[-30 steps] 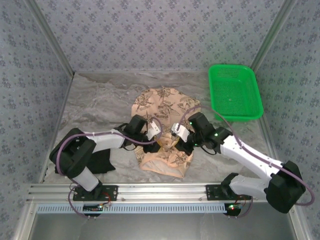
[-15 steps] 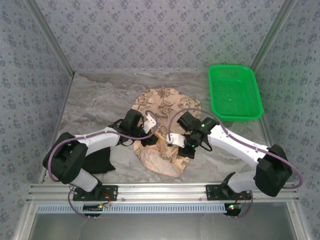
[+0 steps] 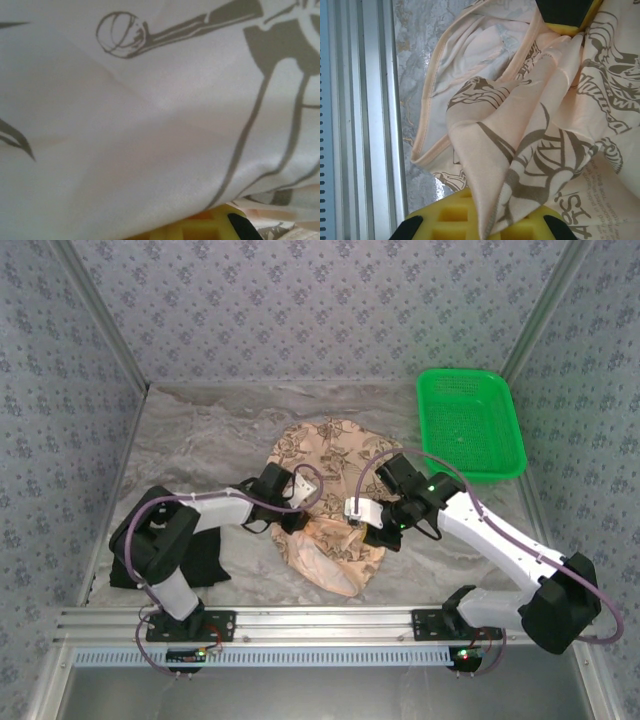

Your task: Fold the inside-out t-shirt

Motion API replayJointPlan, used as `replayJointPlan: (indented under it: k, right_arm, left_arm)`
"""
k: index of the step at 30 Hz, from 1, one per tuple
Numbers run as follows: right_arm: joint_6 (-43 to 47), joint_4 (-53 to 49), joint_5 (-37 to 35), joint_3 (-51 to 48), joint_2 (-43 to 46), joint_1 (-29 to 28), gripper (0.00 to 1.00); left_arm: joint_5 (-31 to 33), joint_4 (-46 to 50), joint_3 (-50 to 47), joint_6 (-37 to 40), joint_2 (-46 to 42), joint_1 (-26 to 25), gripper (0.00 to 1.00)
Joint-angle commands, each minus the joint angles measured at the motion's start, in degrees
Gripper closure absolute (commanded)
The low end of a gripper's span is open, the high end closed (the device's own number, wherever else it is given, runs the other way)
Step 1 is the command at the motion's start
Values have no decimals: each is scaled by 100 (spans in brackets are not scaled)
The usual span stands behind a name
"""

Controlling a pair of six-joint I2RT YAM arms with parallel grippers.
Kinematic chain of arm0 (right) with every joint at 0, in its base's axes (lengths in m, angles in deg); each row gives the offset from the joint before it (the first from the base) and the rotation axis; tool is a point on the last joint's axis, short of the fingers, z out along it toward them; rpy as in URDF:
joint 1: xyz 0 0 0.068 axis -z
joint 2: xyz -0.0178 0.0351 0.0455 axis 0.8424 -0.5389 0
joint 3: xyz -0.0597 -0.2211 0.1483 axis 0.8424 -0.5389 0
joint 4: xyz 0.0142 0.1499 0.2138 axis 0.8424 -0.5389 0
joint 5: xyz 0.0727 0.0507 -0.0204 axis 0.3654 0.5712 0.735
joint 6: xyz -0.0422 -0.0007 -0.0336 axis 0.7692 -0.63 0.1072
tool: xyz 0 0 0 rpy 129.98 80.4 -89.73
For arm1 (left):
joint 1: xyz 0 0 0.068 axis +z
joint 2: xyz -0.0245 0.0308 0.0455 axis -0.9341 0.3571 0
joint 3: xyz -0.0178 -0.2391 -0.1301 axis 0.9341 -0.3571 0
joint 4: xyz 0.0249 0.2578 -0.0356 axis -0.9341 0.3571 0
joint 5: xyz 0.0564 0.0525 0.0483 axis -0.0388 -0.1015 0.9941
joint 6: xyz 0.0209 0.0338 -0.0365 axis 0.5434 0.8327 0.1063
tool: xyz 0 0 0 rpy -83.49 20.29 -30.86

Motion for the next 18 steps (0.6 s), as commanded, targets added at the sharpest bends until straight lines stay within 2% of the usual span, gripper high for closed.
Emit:
replayJointPlan:
  k: [1, 2, 3, 4, 7, 9, 14, 18]
  right_arm:
    - [134, -197, -227, 106, -201, 74, 96]
    - [140, -243, -255, 116, -303, 76, 96]
    - [143, -281, -257, 159, -417, 74, 96]
    - [198, -309, -239, 184, -514, 82, 96]
    - [220, -166, -148, 168, -608, 108, 94]
    - [226, -6, -6, 114, -572, 152, 93]
    - [239, 280, 568, 8, -439, 358, 93]
    - [228, 476, 846, -109, -321, 456, 92]
  left_arm:
    - [-173, 386, 62, 105, -54, 52, 95]
    - [-390, 354, 57, 165, -204, 39, 85]
    - [-662, 245, 28, 243, -436, 18, 68]
    - [-867, 86, -13, 334, -706, -22, 59]
    - [-1346, -531, -180, 667, -1241, -172, 52]
    - [-1611, -826, -174, 844, -1242, -233, 50]
    - [-2472, -876, 252, 1350, -623, -314, 49]
    - [-2799, -1073, 445, 1489, -194, -472, 49]
